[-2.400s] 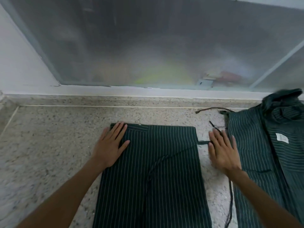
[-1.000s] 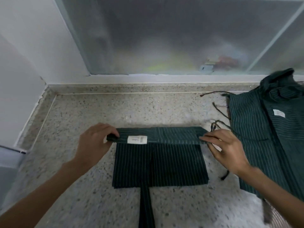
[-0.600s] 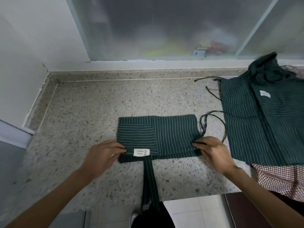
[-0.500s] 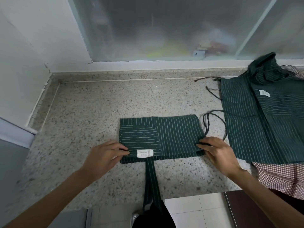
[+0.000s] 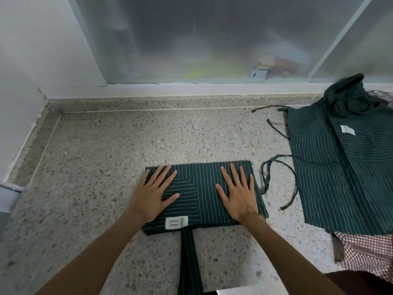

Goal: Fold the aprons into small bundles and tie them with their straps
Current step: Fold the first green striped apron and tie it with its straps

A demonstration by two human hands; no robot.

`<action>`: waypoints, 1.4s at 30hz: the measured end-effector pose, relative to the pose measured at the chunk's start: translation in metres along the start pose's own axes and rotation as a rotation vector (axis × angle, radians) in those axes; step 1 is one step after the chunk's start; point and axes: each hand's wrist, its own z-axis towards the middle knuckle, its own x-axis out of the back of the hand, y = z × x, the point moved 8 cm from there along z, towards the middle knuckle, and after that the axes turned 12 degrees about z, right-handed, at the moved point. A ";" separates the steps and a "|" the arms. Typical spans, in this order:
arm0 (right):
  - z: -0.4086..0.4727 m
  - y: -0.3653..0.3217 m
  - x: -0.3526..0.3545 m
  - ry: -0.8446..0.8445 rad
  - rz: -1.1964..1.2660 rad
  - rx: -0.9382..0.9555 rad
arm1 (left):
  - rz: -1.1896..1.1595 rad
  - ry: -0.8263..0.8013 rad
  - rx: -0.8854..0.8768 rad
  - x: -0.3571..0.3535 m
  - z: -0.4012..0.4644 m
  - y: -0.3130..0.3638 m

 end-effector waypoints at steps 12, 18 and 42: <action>0.101 0.002 0.009 -0.062 -0.112 0.186 | -0.048 0.026 0.140 0.004 0.045 -0.024; 0.050 -0.087 0.043 0.237 0.005 0.415 | -0.447 0.159 0.186 0.036 0.050 -0.079; -0.006 -0.163 0.036 -0.369 0.820 -0.271 | -0.778 -0.336 0.200 0.109 0.072 -0.114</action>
